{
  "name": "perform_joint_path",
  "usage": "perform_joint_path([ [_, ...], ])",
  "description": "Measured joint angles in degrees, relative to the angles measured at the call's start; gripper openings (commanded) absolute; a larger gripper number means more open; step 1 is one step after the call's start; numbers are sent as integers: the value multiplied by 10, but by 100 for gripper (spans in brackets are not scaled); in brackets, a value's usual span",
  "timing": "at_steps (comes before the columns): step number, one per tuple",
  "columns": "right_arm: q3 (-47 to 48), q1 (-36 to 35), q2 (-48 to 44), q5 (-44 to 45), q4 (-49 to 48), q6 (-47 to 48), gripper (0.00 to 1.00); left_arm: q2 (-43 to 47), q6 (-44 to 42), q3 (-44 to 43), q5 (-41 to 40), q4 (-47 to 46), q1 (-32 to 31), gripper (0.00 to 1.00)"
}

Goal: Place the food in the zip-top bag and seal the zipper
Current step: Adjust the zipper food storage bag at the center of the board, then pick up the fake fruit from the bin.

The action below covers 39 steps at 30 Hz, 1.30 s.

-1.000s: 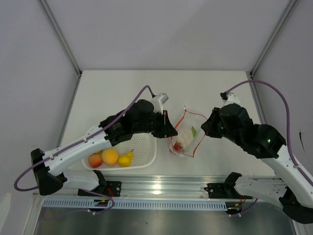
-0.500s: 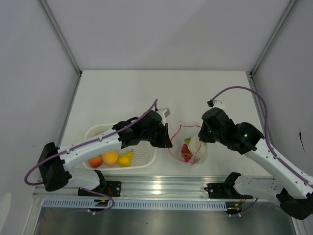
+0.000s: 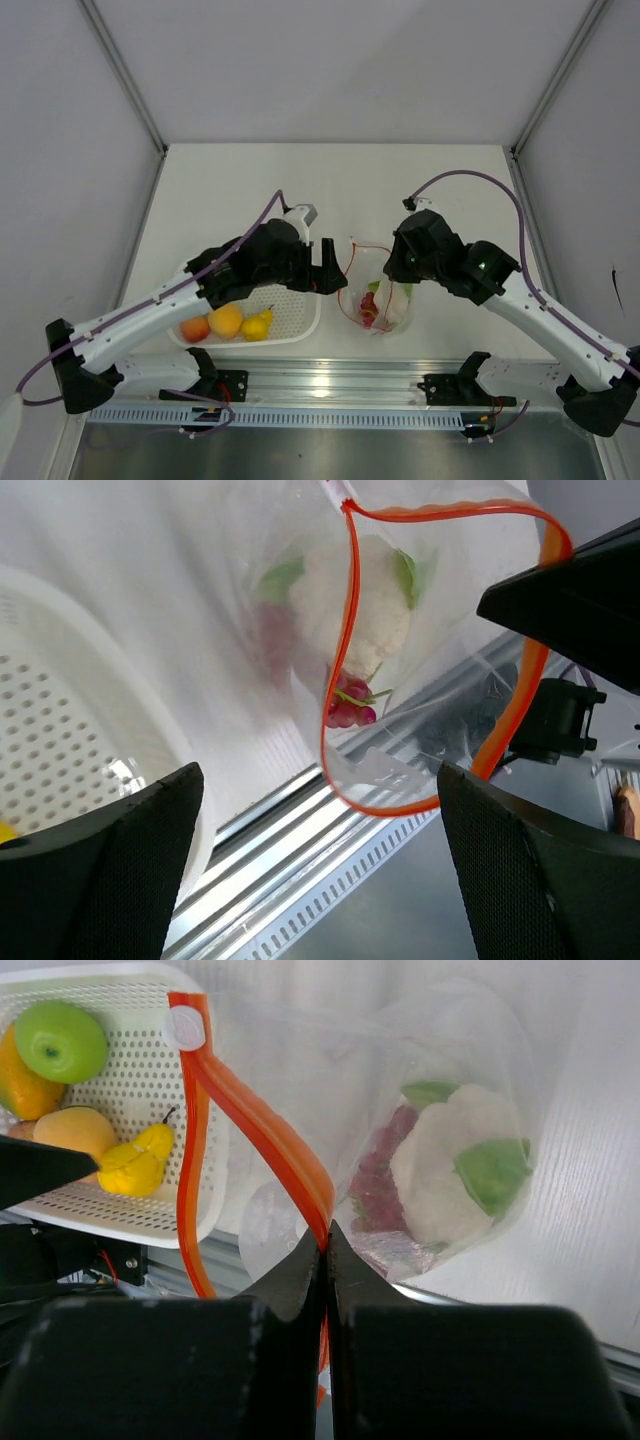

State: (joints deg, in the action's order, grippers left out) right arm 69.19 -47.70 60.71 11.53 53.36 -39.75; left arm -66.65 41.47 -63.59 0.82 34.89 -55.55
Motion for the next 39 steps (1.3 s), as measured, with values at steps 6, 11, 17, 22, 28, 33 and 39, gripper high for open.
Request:
perform_joint_path([
  [6,0,0,42,-11,-20,23,0,110,2,0,-79,77,33,99],
  [11,1,0,46,-13,-26,36,0,166,21,8,-133,166,120,99],
  [17,0,1,51,-12,-25,50,0,182,66,88,-168,264,201,99],
  [22,0,3,51,-12,-25,56,0,151,97,129,-171,320,250,100],
  [28,-11,4,49,-13,-28,57,0,122,160,153,-181,345,268,99],
  [33,-18,5,44,-13,-28,57,0,94,207,193,-184,348,275,100],
  [39,-18,9,40,-14,-28,57,0,61,230,204,-193,340,282,100],
])
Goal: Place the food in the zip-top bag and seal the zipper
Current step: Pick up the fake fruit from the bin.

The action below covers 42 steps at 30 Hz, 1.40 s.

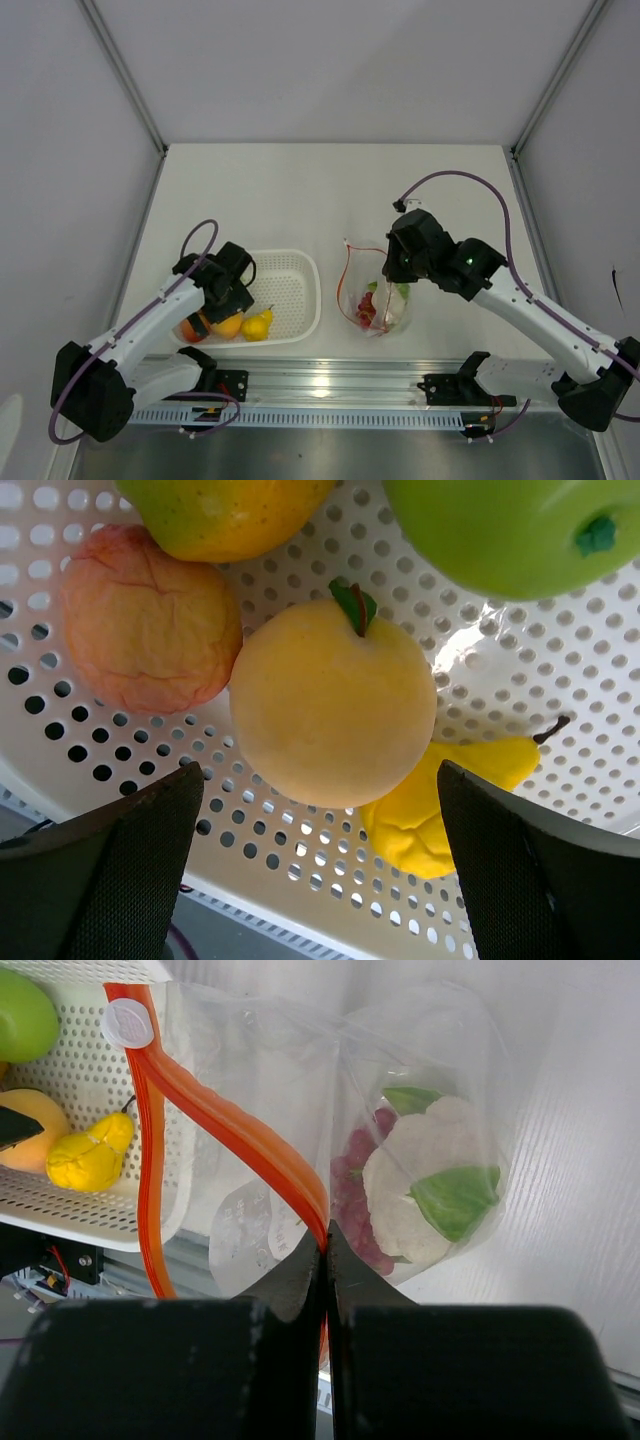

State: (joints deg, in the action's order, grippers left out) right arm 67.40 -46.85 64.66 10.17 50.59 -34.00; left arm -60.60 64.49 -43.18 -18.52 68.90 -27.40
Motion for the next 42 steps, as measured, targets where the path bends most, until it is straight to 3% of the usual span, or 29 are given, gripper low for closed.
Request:
perform_joint_path([
  [8,-1,3,-8,-1,0,0,0,-42,0,1,-4,-36,23,99],
  [14,-3,4,-16,-2,1,-1,0,-78,0,8,-3,-64,28,93],
  [16,-3,4,-17,-2,1,-1,0,-85,0,12,-2,-73,28,84],
  [17,-3,4,-17,-2,1,-3,0,-88,0,14,-1,-76,28,74],
  [23,-3,4,-20,-2,1,-5,0,-86,-1,18,3,-83,28,61],
  [26,-3,4,-21,-2,1,-5,0,-79,-1,21,3,-84,28,45],
  [31,-3,4,-21,-4,1,-5,0,-44,-2,32,12,-82,29,32],
  [32,-3,4,-21,-5,1,-5,0,-32,-5,33,14,-81,29,25],
  [42,-3,4,-20,-11,0,-5,0,156,-104,-17,83,-111,29,28],
])
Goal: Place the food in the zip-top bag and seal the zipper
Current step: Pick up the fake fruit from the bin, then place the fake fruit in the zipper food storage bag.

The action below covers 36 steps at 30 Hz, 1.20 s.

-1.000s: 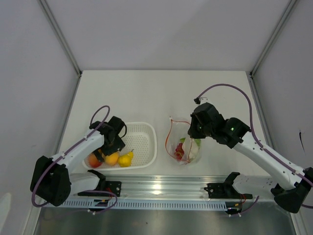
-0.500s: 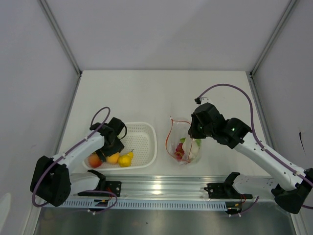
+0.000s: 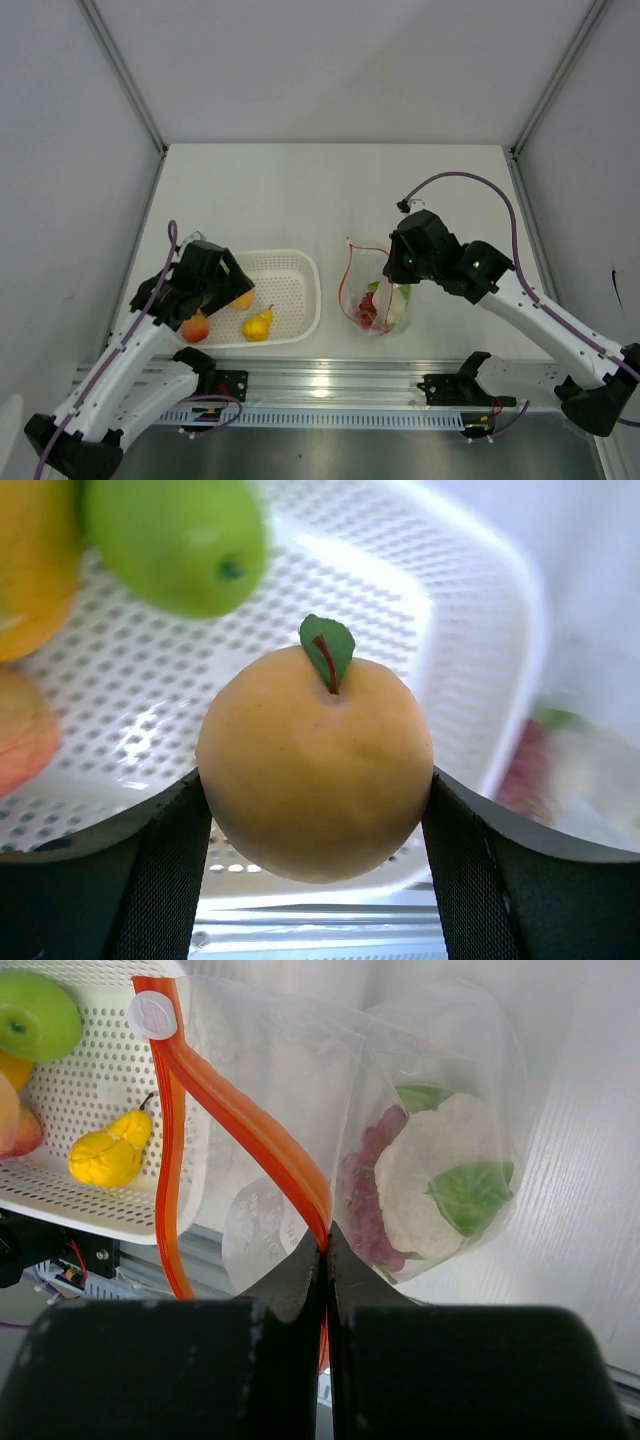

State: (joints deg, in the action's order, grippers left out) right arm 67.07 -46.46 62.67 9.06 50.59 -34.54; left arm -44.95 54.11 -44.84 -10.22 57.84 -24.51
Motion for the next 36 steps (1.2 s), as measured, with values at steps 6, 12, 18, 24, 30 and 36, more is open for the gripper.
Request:
perform_joint_path([
  [6,0,0,8,-9,-5,-5,0,92,-69,-17,126,-97,-1,29],
  [12,0,1,13,-22,-15,-10,0,77,-98,-17,278,-232,-45,34],
  [18,0,1,17,-37,-27,-20,0,24,-109,-28,304,-301,-176,35],
  [24,0,1,21,-51,-33,-30,0,-54,-113,-76,300,-337,-250,37],
  [30,5,1,24,-57,-32,-34,0,-134,-120,-131,301,-358,-275,41],
  [36,34,1,24,-56,-24,-34,0,-195,-119,-134,305,-376,-276,44],
])
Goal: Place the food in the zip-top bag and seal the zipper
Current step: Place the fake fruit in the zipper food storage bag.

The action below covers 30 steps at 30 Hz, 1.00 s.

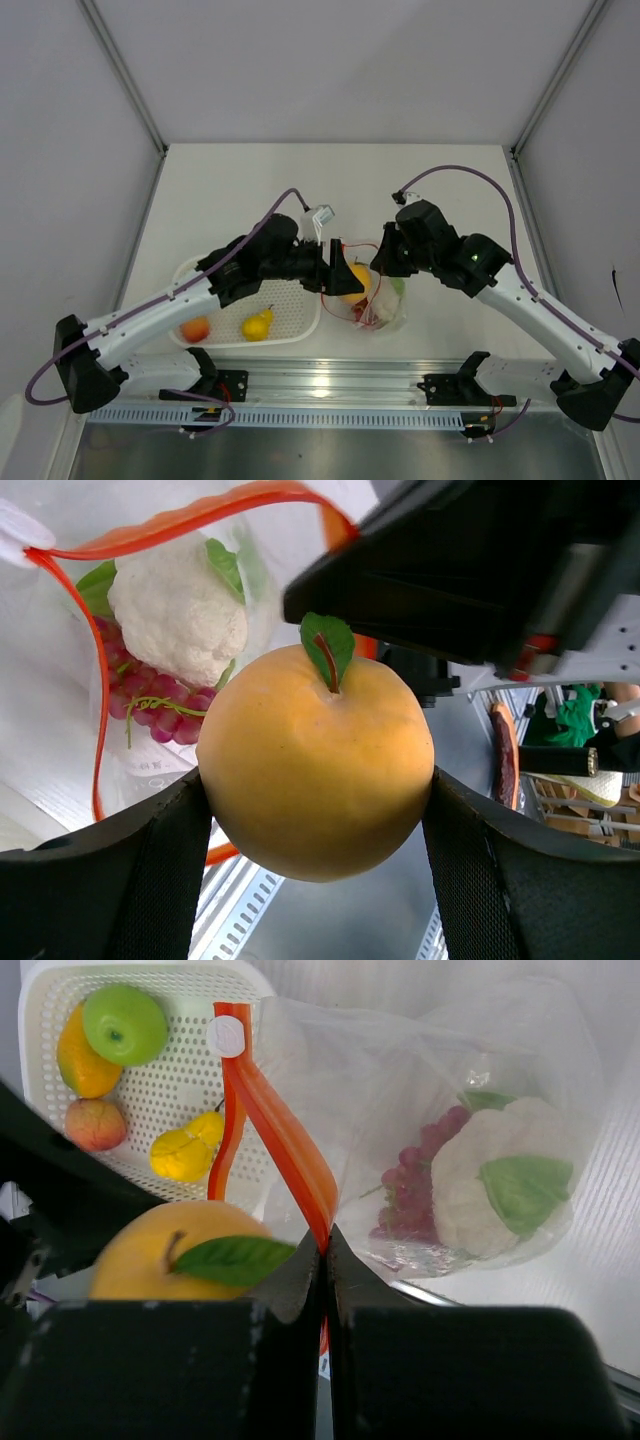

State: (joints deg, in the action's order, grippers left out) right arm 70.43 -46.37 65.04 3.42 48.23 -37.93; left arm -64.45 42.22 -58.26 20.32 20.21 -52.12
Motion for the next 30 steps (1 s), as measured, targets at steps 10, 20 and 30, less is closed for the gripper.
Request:
perform_joint_path([
  [10,6,0,-6,-1,12,-5,0,-85,2,-33,-35,35,0,55],
  [20,6,3,-10,-3,12,-10,0,-132,-12,-111,-94,84,0,100],
  [30,4,3,-14,-4,13,-10,0,9,-39,-36,-123,66,0,100],
])
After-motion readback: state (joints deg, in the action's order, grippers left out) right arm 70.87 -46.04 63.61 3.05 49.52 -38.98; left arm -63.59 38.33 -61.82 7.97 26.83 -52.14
